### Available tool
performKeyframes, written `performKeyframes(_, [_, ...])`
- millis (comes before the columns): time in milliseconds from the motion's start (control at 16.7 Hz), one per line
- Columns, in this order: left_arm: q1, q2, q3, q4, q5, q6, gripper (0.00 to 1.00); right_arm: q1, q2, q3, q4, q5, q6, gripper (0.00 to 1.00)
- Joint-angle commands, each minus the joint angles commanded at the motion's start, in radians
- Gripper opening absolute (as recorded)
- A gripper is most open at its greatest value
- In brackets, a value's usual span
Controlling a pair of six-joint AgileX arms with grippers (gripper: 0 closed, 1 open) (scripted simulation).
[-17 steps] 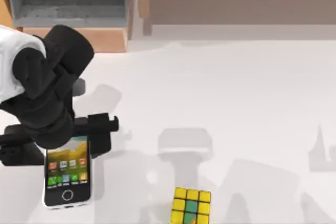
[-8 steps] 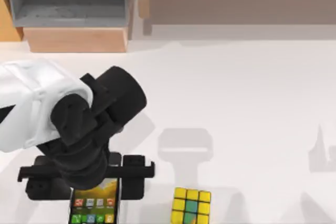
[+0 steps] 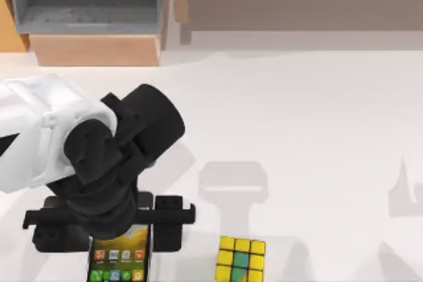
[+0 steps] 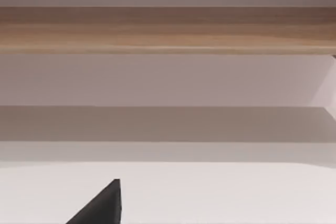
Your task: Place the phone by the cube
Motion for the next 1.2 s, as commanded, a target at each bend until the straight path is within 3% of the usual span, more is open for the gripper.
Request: performKeyframes(1200, [0.0, 0.082, -0.144, 0.234, 0.001, 0.003, 0.0, 0.0, 0.0, 0.0, 0.0, 0.0, 0.0, 1.0])
